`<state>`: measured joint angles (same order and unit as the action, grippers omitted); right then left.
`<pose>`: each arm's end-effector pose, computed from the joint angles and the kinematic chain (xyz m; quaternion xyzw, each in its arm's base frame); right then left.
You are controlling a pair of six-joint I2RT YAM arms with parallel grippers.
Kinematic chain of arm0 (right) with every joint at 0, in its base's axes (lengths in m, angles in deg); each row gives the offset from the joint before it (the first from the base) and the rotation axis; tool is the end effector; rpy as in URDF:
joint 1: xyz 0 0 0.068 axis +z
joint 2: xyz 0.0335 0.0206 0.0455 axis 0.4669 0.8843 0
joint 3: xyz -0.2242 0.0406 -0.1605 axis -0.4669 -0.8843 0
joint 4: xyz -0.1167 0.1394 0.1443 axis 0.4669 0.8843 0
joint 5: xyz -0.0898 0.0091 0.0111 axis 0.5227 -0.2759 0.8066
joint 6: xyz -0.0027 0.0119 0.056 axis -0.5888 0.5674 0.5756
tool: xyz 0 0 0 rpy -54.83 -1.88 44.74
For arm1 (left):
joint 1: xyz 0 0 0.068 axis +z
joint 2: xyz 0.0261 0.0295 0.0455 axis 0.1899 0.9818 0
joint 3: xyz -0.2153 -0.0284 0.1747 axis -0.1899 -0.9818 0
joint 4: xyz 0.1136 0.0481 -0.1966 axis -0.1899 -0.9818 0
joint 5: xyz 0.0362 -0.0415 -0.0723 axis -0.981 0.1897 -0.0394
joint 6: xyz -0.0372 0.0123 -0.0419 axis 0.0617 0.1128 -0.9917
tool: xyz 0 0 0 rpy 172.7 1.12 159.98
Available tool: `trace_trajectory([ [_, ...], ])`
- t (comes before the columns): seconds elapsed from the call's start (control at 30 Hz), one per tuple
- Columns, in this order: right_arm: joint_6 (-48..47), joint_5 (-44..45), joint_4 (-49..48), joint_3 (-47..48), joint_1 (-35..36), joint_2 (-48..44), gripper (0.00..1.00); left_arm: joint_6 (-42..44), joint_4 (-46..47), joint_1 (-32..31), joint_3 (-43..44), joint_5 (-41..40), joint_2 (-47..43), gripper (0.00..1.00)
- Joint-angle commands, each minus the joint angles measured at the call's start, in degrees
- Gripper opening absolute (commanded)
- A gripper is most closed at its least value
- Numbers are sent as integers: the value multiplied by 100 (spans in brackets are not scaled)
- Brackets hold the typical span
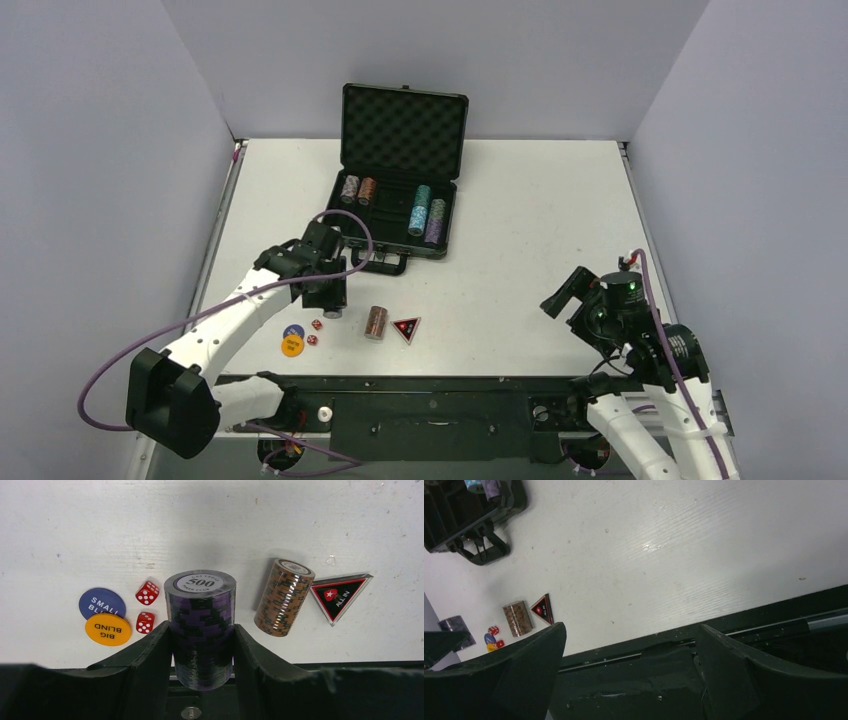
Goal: Pack up texas hold em set
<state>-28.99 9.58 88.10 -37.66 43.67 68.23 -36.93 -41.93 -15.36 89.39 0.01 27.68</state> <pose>0.0460 0.0157 0.2900 0.2604 0.9032 0.2074 0.2710 0.1666 -0.0767 0.2550 -0.0244 0.9795 -0.0332 0.1973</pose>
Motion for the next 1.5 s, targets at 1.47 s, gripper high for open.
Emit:
trace_trajectory([
  [1.47, -1739, 584, -2484, -182, 25, 1018, 99, 1430, 698, 597, 4332, -650, 3319, 0],
])
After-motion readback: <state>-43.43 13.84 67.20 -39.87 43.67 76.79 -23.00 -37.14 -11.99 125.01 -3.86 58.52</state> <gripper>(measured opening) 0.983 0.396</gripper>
